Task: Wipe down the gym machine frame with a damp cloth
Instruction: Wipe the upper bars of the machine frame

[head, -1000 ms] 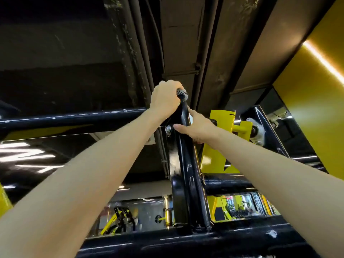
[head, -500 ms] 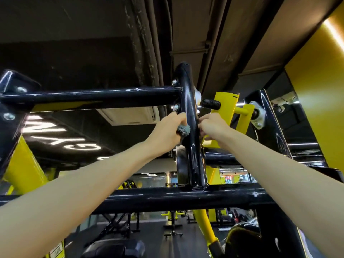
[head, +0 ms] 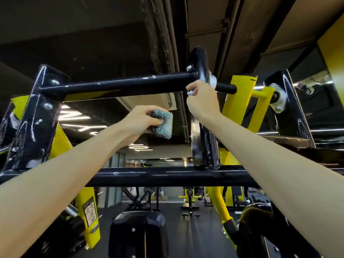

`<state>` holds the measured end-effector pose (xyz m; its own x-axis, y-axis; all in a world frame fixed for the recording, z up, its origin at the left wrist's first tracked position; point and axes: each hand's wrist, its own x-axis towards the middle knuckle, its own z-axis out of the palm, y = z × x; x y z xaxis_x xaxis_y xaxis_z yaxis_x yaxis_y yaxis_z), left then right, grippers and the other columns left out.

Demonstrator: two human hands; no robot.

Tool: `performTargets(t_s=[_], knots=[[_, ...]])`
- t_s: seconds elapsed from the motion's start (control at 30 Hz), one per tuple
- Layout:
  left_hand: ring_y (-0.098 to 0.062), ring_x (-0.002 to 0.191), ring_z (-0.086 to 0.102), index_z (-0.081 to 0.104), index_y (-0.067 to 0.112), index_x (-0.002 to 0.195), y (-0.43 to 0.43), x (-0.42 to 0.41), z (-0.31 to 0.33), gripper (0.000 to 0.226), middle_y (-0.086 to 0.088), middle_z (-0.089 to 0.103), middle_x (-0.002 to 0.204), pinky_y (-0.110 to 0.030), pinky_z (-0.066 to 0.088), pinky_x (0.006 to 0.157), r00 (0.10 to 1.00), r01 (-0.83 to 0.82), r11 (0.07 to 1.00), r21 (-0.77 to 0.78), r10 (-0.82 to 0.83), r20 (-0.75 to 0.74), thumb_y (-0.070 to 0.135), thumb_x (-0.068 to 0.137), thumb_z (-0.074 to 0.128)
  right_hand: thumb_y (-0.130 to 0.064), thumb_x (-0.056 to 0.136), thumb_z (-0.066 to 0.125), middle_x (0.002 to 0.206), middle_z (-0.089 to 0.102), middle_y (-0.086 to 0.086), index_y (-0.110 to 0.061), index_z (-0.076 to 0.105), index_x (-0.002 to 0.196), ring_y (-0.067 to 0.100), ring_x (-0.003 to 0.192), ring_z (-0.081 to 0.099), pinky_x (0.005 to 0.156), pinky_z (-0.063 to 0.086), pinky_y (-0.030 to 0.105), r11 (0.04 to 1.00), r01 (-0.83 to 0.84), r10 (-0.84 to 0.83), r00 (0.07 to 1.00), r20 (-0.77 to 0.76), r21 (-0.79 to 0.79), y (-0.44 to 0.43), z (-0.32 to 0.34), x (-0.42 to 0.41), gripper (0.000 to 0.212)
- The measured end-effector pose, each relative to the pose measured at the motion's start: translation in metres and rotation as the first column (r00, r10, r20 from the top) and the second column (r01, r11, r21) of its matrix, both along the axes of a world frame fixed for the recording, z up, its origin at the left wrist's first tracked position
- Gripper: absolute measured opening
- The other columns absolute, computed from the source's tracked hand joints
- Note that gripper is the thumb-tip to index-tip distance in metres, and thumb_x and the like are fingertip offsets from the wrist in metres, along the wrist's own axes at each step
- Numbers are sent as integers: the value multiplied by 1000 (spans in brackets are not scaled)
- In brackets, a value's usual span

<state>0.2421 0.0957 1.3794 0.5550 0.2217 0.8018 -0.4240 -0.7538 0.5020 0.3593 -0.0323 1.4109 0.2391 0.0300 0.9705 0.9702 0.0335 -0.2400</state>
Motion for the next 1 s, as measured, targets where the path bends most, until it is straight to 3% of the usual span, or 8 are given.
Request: performTargets(t_s=[0.1, 0.23, 0.43, 0.63, 0.73, 0.8, 0.9, 1.0], knots=[[-18, 101, 66, 66, 19, 105, 12, -17, -8, 31, -7, 69, 108, -28, 58, 77, 997, 78, 992, -101, -78, 7, -6, 92, 50, 4, 89, 49, 123, 55, 7, -15, 56, 126, 23, 117, 51, 82, 45, 26, 901, -276, 261, 961, -92, -333, 16, -6, -27, 42], [-24, 107, 65, 62, 12, 117, 39, -43, -15, 31, -11, 66, 116, -38, 57, 84, 992, 113, 973, -204, -99, 80, -3, 93, 51, 7, 86, 56, 134, 50, 5, -17, 53, 131, 20, 120, 50, 88, 53, 32, 762, -345, 326, 936, -136, -547, 44, -15, -56, 51], [-21, 104, 64, 56, 12, 119, 95, -102, -19, 24, -10, 62, 118, -37, 59, 76, 995, 35, 960, -280, -8, 94, 7, 96, 54, -1, 85, 65, 110, 61, 2, -20, 65, 112, 15, 104, 57, 84, 53, 29, 728, -424, 397, 902, -172, -539, 91, -24, -98, 32], [-25, 103, 66, 52, 5, 128, 153, -172, -21, 28, -15, 63, 120, -45, 58, 78, 992, 100, 927, -361, -119, -31, 10, 100, 47, -9, 85, 70, 109, 64, 5, -17, 64, 115, 16, 98, 58, 90, 50, 33, 693, -499, 470, 860, -199, -520, 163, -44, -158, 32], [-25, 107, 64, 54, 6, 125, 182, -203, -19, 26, -14, 63, 121, -43, 58, 78, 989, 98, 924, -370, -132, -69, 12, 101, 45, -18, 83, 74, 88, 66, 2, -11, 69, 91, 12, 83, 58, 77, 47, 24, 739, -475, 443, 877, -185, -478, 196, -53, -188, 11], [-25, 106, 64, 57, 7, 119, 200, -220, -17, 22, -14, 64, 120, -42, 57, 79, 989, 64, 925, -374, -108, -100, 10, 100, 46, -23, 82, 75, 81, 64, 4, -8, 68, 81, 14, 77, 56, 70, 43, 26, 780, -438, 391, 899, -198, -448, 216, -57, -200, 17], [-24, 99, 66, 58, 10, 114, 222, -236, -17, 18, -12, 65, 120, -42, 57, 82, 987, -32, 936, -350, -24, -156, 13, 98, 50, -23, 82, 74, 86, 62, 11, -1, 67, 88, 19, 79, 59, 71, 50, 32, 832, -385, 298, 917, -264, -399, 238, -58, -209, 25], [-20, 104, 63, 58, 15, 120, 236, -247, -23, 30, -5, 64, 120, -46, 53, 90, 973, -119, 953, -278, 57, -222, 27, 93, 61, -18, 84, 72, 86, 64, 11, 1, 66, 94, 19, 76, 63, 66, 57, 31, 803, -463, 335, 871, -359, -374, 254, -59, -218, 22]])
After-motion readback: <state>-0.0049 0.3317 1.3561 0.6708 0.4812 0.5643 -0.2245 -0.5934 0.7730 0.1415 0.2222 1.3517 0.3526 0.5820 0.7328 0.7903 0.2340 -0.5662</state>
